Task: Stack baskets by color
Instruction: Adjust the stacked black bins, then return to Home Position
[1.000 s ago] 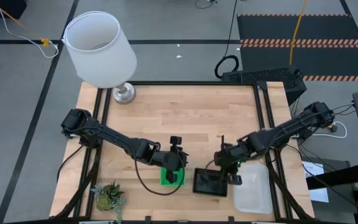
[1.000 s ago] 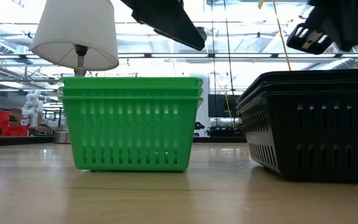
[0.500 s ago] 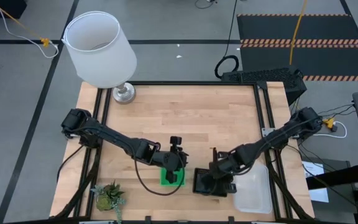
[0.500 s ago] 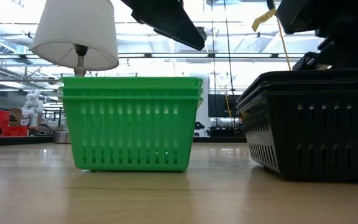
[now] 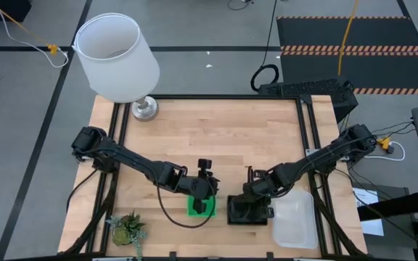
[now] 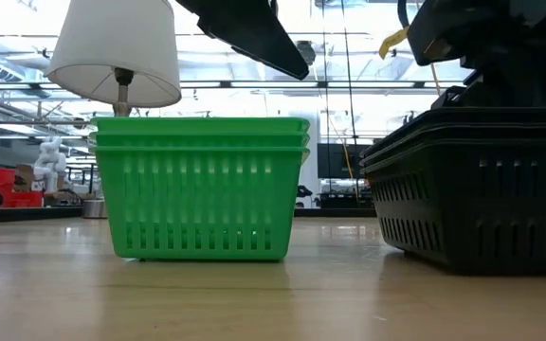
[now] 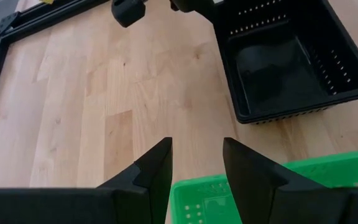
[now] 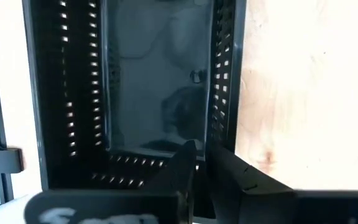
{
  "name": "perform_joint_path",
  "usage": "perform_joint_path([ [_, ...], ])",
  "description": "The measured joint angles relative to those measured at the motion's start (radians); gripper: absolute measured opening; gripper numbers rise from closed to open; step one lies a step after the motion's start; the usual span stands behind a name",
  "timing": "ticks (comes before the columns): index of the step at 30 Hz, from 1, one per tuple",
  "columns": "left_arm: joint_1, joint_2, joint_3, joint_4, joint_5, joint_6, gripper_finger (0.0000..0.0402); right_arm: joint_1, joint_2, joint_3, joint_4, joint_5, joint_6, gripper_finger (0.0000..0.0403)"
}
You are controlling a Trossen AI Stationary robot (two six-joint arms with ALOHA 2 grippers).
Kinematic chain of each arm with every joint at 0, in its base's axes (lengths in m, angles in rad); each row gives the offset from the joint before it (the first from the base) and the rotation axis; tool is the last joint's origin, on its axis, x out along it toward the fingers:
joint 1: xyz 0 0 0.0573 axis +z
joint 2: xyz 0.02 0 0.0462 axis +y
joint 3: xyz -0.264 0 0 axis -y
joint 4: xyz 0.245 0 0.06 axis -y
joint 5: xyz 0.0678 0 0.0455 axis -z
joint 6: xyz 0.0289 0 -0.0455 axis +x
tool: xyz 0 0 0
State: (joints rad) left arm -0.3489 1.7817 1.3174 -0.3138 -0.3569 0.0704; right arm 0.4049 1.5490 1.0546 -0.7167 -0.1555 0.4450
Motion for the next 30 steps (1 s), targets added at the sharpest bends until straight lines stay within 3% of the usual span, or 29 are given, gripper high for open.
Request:
perform_joint_path([
  [11,-0.010,-0.032,-0.002,-0.052,-0.009,0.008,0.0145,0.000,-0.079,0.000,0.005,0.008,-0.059,0.0029],
  [19,-0.044,-0.246,-0.054,-0.094,-0.159,0.006,0.0145,0.000,-0.285,-0.015,0.063,0.257,-0.266,0.0029],
  [25,-0.045,-0.498,-0.245,-0.078,-0.244,-0.010,0.0145,-0.022,-0.455,-0.100,0.180,0.424,-0.445,0.0029],
  [30,-0.043,-0.704,-0.419,0.067,-0.270,-0.006,0.0145,-0.061,-0.592,-0.235,0.324,0.445,-0.529,0.0029],
])
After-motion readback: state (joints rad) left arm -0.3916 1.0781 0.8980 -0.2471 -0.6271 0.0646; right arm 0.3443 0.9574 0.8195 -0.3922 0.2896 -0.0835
